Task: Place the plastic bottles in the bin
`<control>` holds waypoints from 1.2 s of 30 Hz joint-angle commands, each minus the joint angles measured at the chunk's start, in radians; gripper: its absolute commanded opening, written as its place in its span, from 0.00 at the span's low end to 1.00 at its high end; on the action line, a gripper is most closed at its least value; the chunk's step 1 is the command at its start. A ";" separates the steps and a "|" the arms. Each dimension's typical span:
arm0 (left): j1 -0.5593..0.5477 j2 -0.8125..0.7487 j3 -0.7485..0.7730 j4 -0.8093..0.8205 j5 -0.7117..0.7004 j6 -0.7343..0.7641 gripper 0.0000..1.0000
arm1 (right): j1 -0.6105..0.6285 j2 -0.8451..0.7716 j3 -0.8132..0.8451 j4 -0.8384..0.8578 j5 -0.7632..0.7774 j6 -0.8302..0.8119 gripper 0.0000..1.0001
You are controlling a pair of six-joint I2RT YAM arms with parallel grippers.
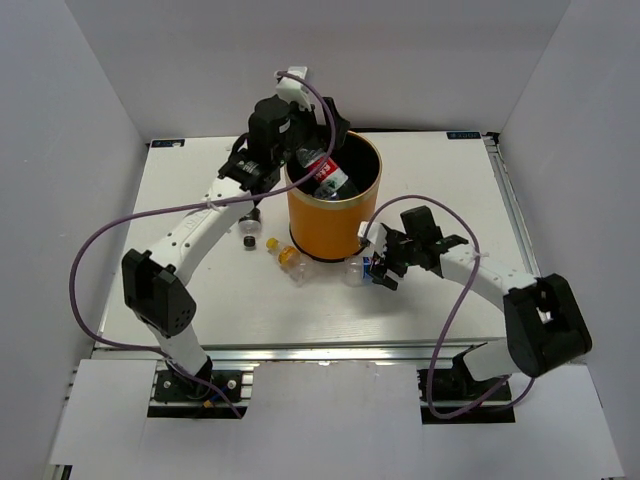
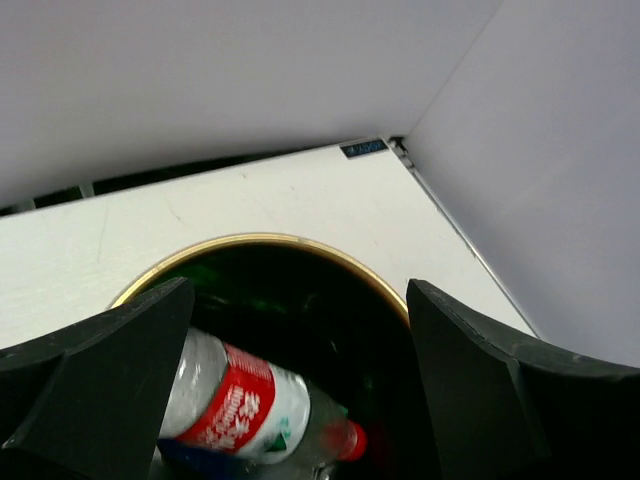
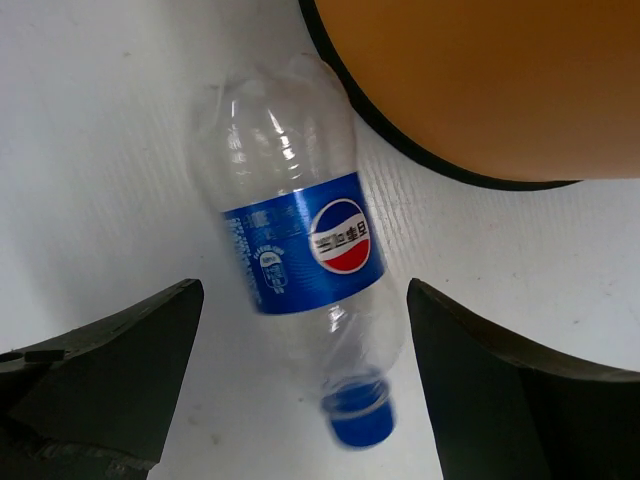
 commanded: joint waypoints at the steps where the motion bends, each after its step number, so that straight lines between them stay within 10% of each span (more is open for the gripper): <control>1: 0.008 -0.044 0.086 0.006 -0.014 0.023 0.98 | -0.002 0.056 0.000 0.099 0.041 0.013 0.89; 7: 0.008 -0.087 0.105 -0.032 -0.135 0.055 0.98 | 0.024 0.193 0.037 0.084 0.125 0.021 0.88; 14: 0.081 -0.278 -0.195 -0.045 -0.437 -0.025 0.98 | 0.079 0.203 0.096 -0.028 0.108 0.096 0.38; 18: 0.237 -0.427 -0.435 -0.159 -0.410 -0.197 0.98 | 0.198 -0.042 0.037 -0.039 0.118 0.119 0.31; 24: 0.291 -0.504 -0.685 -0.255 -0.437 -0.343 0.98 | 0.305 -0.314 0.071 -0.063 -0.069 0.083 0.33; 28: 0.297 -0.523 -0.740 -0.267 -0.436 -0.363 0.98 | 0.305 -0.436 0.106 0.238 0.171 0.220 0.38; 36: 0.301 -0.536 -0.770 -0.322 -0.442 -0.400 0.98 | 0.276 -0.085 0.540 0.329 0.544 0.367 0.45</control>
